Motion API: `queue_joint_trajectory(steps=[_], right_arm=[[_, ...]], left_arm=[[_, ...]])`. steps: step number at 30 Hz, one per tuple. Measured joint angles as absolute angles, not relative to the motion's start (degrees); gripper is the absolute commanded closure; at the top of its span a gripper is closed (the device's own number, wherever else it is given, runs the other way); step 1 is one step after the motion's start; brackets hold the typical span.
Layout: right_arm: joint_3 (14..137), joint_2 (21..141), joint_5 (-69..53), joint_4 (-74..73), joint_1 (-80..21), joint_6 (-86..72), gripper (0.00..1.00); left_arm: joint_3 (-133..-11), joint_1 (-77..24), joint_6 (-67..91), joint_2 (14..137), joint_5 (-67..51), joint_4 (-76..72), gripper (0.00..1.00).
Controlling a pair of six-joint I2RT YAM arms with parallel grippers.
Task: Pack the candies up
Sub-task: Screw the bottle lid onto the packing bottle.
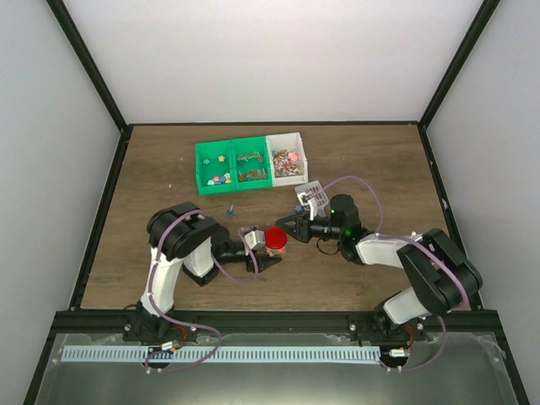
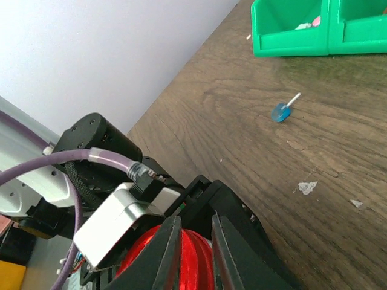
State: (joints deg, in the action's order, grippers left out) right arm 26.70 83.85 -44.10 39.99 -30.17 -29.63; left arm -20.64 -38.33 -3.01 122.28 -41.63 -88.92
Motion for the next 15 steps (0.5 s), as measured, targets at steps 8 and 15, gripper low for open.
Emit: queue_joint_trajectory(steps=[8, 15], right_arm=[[25.9, 86.5, -46.7, 43.8, -30.2, -31.0, 0.99], [24.3, 86.4, -46.4, 47.3, -29.8, -32.1, 0.99]], left_arm=[[-20.6, -38.2, -3.1, 122.3, -41.6, -88.9, 0.46], [-20.9, -37.9, -2.6, 122.4, -41.7, -88.9, 0.48]])
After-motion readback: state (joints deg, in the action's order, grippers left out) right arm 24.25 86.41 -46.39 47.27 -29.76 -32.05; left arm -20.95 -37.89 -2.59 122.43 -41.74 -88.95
